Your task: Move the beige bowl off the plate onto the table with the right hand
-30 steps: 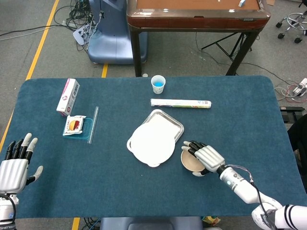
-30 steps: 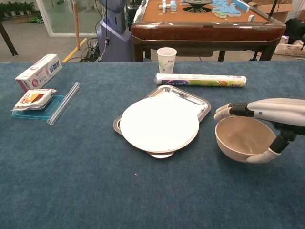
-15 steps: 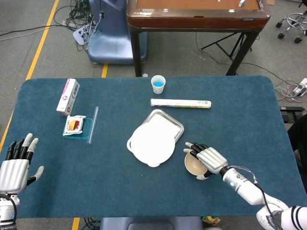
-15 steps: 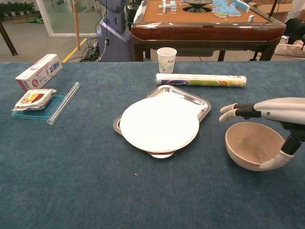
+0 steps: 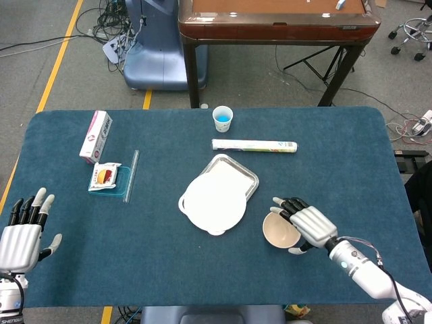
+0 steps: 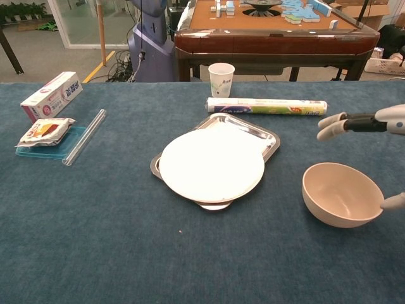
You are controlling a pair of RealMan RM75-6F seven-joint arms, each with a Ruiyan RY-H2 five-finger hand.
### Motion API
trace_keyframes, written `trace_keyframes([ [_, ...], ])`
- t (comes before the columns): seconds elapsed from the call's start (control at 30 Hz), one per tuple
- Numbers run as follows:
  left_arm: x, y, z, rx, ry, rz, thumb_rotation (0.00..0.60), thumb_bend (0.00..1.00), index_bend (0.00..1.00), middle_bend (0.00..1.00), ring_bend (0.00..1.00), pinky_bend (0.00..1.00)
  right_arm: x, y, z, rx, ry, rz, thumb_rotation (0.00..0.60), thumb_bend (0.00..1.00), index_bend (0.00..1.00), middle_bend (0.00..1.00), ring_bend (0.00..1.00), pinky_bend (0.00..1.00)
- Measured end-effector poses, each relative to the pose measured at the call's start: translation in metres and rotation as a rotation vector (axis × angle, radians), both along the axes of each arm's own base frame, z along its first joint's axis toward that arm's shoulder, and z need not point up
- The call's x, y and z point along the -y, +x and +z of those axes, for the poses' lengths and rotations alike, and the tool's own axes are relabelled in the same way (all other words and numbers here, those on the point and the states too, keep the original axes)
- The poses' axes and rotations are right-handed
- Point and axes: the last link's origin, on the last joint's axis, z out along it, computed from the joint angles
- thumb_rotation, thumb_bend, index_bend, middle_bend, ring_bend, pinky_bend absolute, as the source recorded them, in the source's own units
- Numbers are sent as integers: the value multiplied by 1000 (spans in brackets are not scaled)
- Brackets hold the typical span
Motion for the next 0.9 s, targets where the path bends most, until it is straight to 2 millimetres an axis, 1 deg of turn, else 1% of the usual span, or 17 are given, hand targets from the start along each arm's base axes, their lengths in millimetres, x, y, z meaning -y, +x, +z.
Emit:
trace_keyframes([
  [0.13, -1, 0, -2, -7, -9, 5, 600, 265, 0, 0, 0, 0, -8, -5, 13, -22, -90, 26, 600, 124, 0, 0, 0, 0],
  [0.23, -2, -1, -4, -10, -14, 12, 600, 265, 0, 0, 0, 0, -14, -13, 21, -47, -194, 45, 600, 132, 0, 0, 0, 0],
  [0.33, -2, -1, -3, -6, -13, 15, 600, 265, 0, 0, 0, 0, -23, -26, 28, -61, -311, 40, 600, 136, 0, 0, 0, 0],
  [0.47, -3, -2, -2, 1, -13, 24, 600, 265, 0, 0, 0, 0, -35, -52, 35, -62, -466, 1, 600, 141, 0, 0, 0, 0],
  [0.57, -4, -2, -2, 0, -19, 24, 600, 266, 0, 0, 0, 0, -42, -66, 40, -68, -535, -18, 600, 145, 0, 0, 0, 0],
  [0.73, -4, -3, -5, -10, -33, 21, 600, 265, 0, 0, 0, 0, -46, -68, 50, -23, -614, -30, 600, 146, 0, 0, 0, 0],
  [0.9, -5, -4, -3, -13, -29, 28, 600, 265, 0, 0, 0, 0, -45, -69, 50, -28, -614, -36, 600, 146, 0, 0, 0, 0],
])
